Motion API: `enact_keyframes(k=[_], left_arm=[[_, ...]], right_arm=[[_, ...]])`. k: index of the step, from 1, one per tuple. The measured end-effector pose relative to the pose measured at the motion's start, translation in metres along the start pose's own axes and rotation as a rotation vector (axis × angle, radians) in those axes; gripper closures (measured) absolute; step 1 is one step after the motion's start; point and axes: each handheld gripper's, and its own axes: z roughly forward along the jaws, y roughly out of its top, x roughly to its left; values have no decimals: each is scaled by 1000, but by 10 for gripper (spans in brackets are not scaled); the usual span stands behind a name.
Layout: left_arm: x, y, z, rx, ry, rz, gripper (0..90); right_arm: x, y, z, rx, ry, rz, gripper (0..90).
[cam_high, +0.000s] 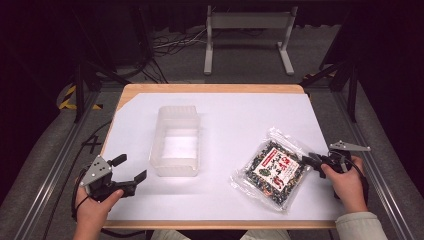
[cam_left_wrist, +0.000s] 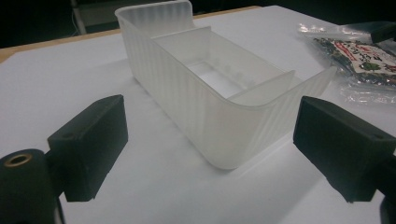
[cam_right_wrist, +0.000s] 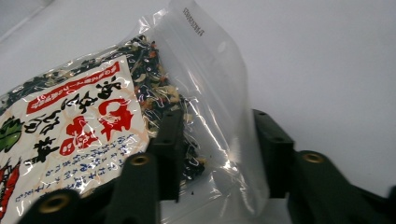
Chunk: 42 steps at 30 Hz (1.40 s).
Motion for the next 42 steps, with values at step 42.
enact_keyframes(k=[42], left_arm=[[-1, 5, -7, -22, 11, -5, 108]], right_arm=[[22, 35, -49, -181, -15, -67, 900]])
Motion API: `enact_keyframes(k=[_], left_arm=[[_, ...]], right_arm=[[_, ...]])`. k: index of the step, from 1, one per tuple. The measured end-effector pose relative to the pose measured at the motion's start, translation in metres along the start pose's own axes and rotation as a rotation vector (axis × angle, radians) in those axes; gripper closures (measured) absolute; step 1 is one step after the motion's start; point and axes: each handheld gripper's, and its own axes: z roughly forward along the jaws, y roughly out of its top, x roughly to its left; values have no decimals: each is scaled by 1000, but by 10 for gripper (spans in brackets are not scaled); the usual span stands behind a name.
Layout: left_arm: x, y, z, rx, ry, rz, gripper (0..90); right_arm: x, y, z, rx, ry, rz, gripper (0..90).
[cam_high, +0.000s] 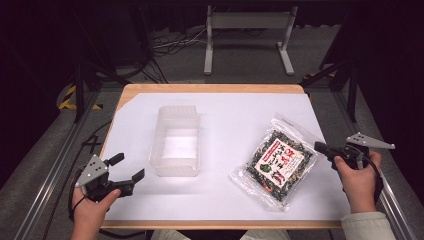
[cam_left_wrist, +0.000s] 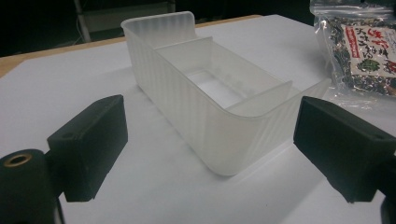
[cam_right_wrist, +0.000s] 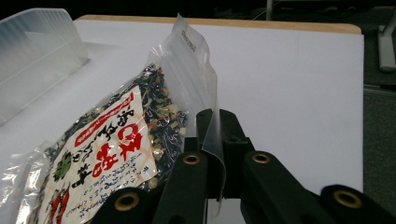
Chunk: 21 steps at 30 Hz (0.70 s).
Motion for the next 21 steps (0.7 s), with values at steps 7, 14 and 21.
enact_keyframes(k=[7, 14, 21], left_arm=[[0, 1, -2, -3, 1, 5, 108], [0, 2, -2, -7, 3, 8, 107], [0, 4, -4, -9, 5, 11, 105]], right_arm=[[11, 23, -20, -67, 29, -38, 900], [25, 44, -36, -120, 62, -95, 900], [40, 57, -48, -173, 140, -111, 900]])
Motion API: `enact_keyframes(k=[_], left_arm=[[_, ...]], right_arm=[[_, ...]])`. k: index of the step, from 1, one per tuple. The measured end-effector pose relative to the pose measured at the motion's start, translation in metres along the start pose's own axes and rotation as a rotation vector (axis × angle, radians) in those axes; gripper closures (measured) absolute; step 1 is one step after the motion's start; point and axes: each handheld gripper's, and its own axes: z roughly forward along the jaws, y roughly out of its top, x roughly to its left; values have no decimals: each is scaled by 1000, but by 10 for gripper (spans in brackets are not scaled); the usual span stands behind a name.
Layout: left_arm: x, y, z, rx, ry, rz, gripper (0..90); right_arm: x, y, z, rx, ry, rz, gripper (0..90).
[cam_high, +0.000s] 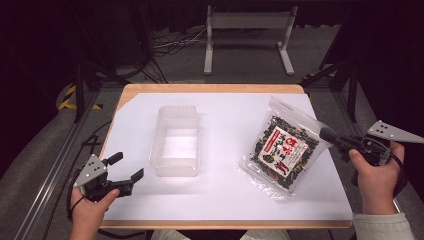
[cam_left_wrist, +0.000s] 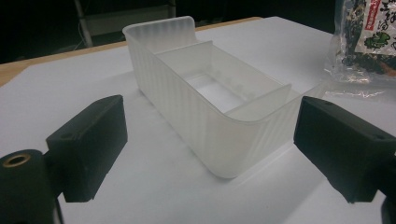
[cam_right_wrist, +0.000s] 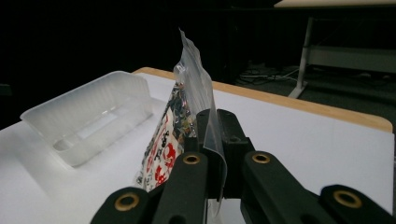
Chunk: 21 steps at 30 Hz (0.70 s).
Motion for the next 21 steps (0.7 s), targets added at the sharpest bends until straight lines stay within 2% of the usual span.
enact_keyframes(k=[4, 6, 9, 21], left_arm=[[0, 0, 0, 0, 1, 1, 105], [0, 0, 0, -1, 0, 3, 105], [-1, 1, 0, -3, -2, 1, 105], [-6, 5, 2, -6, -15, 13, 104]], right_arm=[[7, 9, -3, -19, 20, -19, 900], [11, 15, -5, -40, 53, -19, 900], [15, 19, -7, -52, 72, -28, 900], [30, 36, -7, -93, 96, -84, 900]])
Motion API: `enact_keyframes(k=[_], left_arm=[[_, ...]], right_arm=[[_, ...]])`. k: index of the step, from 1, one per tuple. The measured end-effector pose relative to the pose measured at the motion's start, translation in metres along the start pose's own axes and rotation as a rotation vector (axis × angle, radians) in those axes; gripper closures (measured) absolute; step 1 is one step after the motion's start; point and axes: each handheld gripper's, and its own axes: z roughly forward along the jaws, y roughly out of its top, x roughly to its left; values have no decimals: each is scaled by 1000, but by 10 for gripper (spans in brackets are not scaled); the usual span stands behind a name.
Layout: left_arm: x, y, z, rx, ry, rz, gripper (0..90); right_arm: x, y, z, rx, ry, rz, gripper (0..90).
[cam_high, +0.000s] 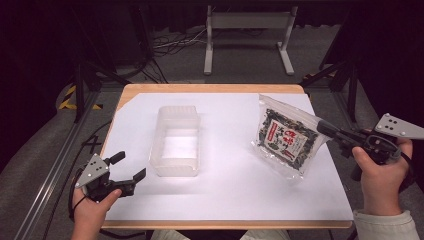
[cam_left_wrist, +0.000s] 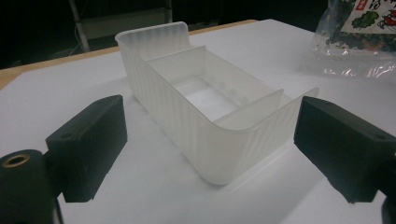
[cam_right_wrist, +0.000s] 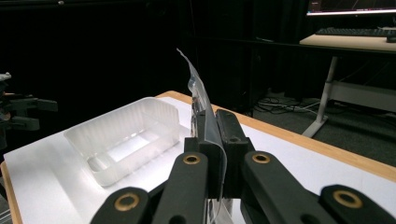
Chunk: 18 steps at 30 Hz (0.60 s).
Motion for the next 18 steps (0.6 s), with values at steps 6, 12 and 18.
enact_keyframes(k=[6, 12, 18], left_arm=[[-2, 3, 1, -3, -5, 0, 104], [-5, 9, 6, 1, -16, 21, 103], [-8, 17, 8, -8, -30, 27, 103]], right_arm=[[4, 9, 3, -7, 26, -12, 900], [12, 21, 8, -21, 63, -37, 900], [20, 30, 16, -20, 86, -55, 900]])
